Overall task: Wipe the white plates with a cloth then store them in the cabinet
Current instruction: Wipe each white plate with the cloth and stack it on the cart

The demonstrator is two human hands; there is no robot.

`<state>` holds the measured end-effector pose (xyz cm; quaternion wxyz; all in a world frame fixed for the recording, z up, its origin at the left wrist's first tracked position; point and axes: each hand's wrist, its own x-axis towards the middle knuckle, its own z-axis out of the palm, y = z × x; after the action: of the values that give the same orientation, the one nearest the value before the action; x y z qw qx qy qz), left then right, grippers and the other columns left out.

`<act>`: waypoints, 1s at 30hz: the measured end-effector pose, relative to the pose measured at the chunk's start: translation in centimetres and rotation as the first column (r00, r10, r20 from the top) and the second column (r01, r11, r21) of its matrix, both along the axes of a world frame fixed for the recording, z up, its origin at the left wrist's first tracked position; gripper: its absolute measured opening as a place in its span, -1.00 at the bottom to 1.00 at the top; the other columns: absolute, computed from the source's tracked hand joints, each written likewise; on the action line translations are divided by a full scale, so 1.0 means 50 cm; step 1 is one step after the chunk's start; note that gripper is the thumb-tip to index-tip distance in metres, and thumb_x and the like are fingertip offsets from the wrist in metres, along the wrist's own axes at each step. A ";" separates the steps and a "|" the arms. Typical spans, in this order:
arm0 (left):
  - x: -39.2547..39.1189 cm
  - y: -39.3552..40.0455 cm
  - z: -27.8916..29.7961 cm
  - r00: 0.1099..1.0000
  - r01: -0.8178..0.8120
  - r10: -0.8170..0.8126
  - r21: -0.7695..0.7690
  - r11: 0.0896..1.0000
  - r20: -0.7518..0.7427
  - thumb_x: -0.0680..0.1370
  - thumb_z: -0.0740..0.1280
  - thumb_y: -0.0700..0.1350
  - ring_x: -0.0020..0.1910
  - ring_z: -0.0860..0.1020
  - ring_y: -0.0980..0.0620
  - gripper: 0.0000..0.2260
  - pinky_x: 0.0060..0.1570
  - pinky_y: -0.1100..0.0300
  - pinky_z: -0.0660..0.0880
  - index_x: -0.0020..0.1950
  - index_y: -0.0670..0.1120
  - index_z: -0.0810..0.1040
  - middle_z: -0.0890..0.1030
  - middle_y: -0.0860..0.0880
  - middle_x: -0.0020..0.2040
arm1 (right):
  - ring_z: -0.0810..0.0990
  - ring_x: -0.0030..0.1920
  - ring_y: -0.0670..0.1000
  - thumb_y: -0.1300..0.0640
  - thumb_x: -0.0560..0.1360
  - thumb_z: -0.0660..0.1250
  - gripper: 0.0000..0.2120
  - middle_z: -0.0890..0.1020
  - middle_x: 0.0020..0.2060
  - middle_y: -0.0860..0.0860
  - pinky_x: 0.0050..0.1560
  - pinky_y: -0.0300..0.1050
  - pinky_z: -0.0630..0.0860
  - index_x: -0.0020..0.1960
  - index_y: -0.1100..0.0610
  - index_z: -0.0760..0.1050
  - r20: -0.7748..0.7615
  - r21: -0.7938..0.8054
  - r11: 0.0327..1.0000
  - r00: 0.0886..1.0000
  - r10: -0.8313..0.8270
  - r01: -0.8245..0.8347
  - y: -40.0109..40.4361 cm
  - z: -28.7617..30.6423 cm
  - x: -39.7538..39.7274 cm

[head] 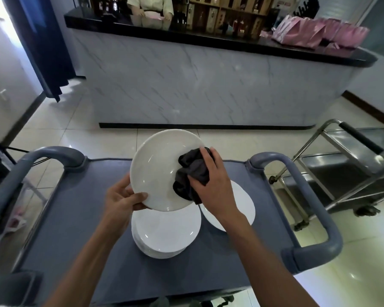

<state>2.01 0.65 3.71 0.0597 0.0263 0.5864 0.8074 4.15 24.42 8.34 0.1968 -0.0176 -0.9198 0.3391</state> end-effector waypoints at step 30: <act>-0.028 -0.009 0.051 0.765 0.251 -0.352 0.254 0.934 0.539 0.53 0.21 0.34 0.23 0.58 -0.36 -0.35 0.11 -0.13 0.53 0.33 -0.18 0.56 0.59 -0.30 0.26 | 0.47 0.25 0.03 0.27 0.30 0.57 -0.25 0.41 0.23 -0.17 0.26 -0.18 0.44 0.37 -0.07 0.33 -0.324 -0.163 0.987 0.945 -0.041 -0.014 -0.013 -0.013 0.070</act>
<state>0.59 0.21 6.25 0.3610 -0.1202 0.4588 0.8029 7.63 23.78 7.71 0.3466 0.0164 -0.8436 0.4099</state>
